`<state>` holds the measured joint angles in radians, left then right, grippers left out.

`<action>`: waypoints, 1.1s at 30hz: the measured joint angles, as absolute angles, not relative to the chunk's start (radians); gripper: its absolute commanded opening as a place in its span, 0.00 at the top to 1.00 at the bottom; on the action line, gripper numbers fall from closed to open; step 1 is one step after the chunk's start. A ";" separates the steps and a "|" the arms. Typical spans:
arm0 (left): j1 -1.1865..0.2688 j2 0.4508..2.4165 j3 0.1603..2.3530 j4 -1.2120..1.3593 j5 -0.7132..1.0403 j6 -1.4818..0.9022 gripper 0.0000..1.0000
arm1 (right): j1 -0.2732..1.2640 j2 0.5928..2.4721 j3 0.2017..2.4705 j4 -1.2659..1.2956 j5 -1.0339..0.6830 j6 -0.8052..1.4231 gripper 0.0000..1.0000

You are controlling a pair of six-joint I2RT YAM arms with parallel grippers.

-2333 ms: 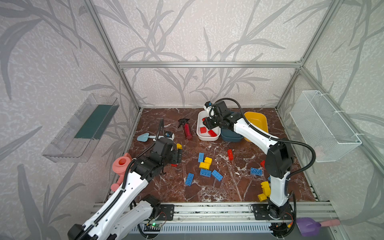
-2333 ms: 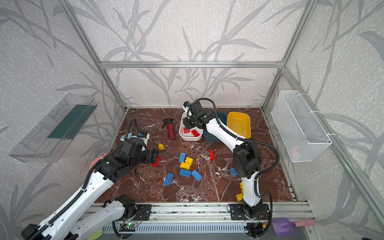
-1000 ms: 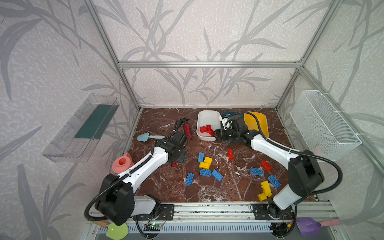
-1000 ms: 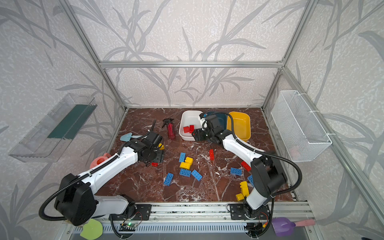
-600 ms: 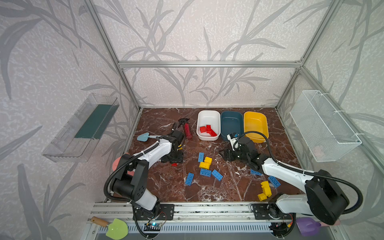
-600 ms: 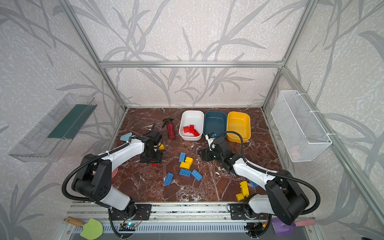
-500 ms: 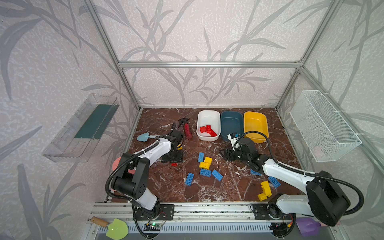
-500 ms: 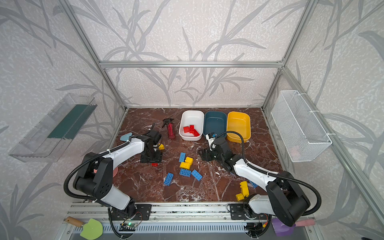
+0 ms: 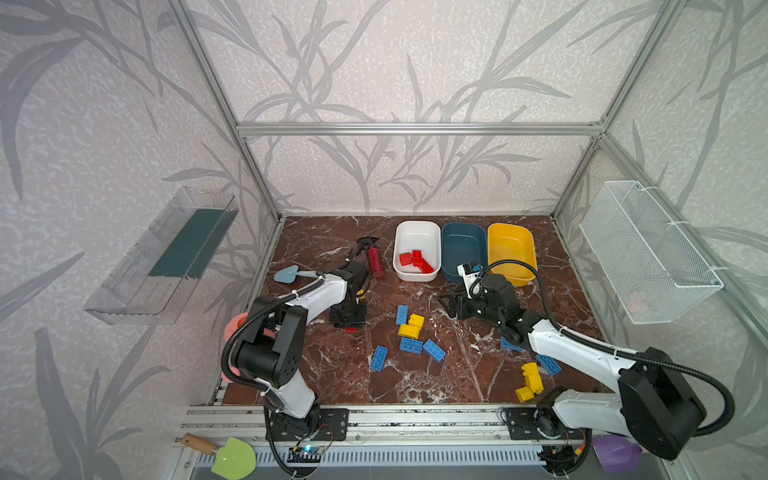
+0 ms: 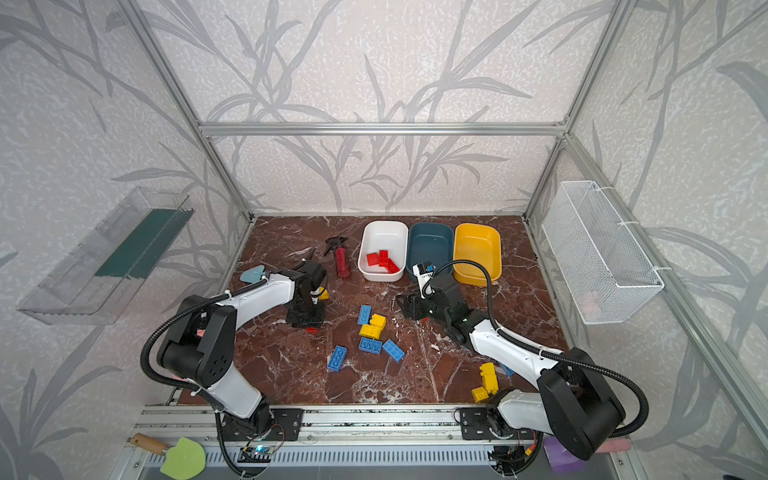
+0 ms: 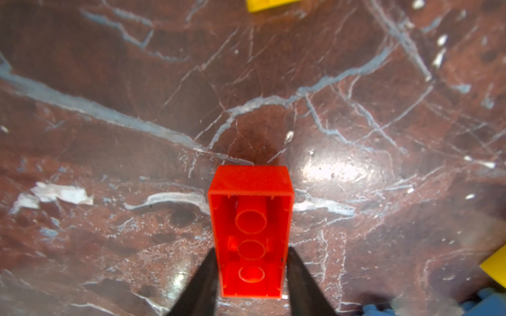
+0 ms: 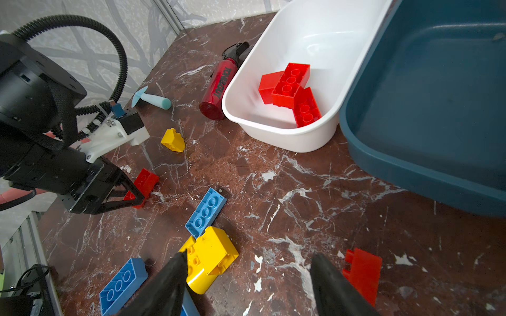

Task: Sort the legos into containers by color
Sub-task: 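Withdraw right gripper while left gripper descends onto red 2x4 brick near spray bottle, then carry red 2x4 brick over white bin with left gripper and release it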

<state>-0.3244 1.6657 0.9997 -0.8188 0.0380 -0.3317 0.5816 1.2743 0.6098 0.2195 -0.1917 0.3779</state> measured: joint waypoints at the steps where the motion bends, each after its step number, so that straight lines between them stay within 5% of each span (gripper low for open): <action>1: -0.324 1.666 1.000 -0.819 0.039 -0.332 0.68 | 0.582 1.274 0.610 0.220 -0.192 0.378 0.29; 17: -0.340 1.538 1.040 -0.849 0.037 -0.341 0.75 | 0.588 1.266 0.572 0.242 -0.178 0.379 0.29; 33: -0.379 1.585 1.541 -0.885 0.122 -0.324 0.74 | 0.620 1.240 0.519 0.317 -0.118 0.390 0.29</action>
